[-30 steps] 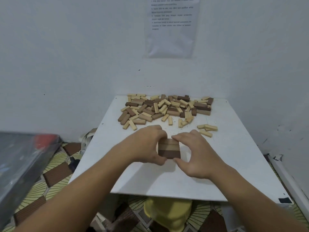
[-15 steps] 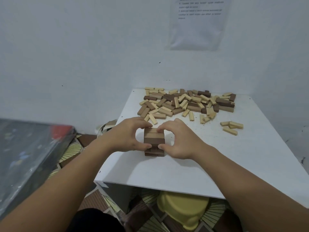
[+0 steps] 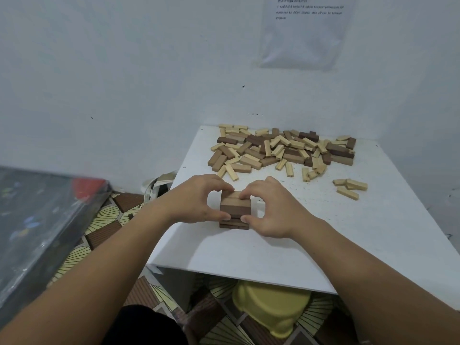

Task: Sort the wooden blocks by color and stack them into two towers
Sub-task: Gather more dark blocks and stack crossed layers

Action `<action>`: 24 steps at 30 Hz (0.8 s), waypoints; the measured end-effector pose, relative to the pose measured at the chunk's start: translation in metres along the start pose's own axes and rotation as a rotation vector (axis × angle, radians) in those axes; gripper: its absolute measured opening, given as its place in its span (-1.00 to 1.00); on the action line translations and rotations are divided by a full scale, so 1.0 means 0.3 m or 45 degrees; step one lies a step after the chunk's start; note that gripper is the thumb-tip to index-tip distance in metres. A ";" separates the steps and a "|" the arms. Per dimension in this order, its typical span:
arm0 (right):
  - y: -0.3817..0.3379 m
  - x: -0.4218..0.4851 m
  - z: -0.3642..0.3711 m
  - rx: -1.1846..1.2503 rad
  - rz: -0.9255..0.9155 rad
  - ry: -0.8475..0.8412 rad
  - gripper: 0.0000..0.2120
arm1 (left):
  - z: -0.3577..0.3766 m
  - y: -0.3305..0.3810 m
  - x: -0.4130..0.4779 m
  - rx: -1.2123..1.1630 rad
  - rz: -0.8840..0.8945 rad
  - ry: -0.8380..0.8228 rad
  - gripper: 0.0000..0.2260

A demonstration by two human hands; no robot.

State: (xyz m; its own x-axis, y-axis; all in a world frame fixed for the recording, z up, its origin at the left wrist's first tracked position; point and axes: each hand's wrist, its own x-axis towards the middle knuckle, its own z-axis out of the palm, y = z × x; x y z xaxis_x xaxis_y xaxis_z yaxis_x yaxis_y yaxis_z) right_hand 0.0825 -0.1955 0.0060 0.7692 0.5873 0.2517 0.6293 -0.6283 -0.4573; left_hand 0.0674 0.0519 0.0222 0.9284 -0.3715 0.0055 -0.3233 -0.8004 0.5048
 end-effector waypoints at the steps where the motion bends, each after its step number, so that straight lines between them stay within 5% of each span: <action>1: -0.003 0.001 0.000 -0.003 0.001 -0.004 -0.56 | 0.002 -0.002 0.000 0.003 0.003 0.001 -0.46; 24: -0.010 -0.004 0.007 -0.023 0.036 -0.026 -0.57 | 0.004 -0.010 0.017 0.047 0.033 -0.018 -0.46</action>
State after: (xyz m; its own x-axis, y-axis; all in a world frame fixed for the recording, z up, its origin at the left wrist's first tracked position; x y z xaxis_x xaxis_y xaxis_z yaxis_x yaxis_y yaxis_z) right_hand 0.0795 -0.1933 0.0053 0.7842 0.5796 0.2214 0.6097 -0.6535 -0.4486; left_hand 0.0728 0.0520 0.0196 0.9170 -0.3988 0.0055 -0.3539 -0.8073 0.4722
